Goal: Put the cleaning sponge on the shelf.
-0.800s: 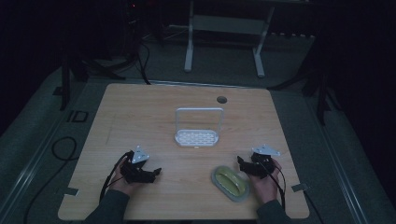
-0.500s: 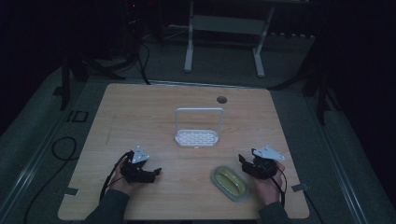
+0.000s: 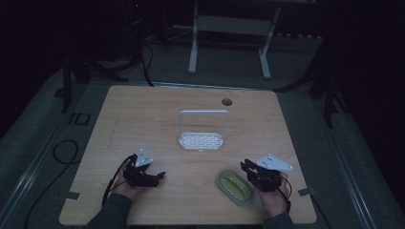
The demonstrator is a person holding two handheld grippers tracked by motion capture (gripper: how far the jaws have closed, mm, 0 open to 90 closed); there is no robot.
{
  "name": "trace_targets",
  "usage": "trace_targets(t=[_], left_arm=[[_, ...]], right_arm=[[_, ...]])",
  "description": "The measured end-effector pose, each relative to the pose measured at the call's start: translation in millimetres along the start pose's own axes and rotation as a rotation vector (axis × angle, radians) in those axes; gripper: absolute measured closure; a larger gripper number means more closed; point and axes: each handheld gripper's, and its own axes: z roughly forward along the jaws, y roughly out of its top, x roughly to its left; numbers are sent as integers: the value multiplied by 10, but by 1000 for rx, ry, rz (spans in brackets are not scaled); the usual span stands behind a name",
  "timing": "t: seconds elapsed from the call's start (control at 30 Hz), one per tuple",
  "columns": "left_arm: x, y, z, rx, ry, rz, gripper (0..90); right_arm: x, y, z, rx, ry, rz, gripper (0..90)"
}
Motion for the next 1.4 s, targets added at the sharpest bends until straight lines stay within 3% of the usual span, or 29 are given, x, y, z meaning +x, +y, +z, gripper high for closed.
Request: trace_targets(t=[0.13,0.33,0.53,1.07,1.4], left_arm=[[0,0,0,0,0,0,170],[0,0,0,0,0,0,170],[-1,0,0,0,1,-1,170],[-2,0,1,0,1,-1,170],[-2,0,1,0,2,-1,170]], right_arm=[[148,19,-51,-9,55,-21,894],[385,-9,-84,13,106,-61,900],[543,-90,-50,48,118,-84,900],[496,-160,79,123,76,-83,900],[390,-163,-25,126,67,-82,900]])
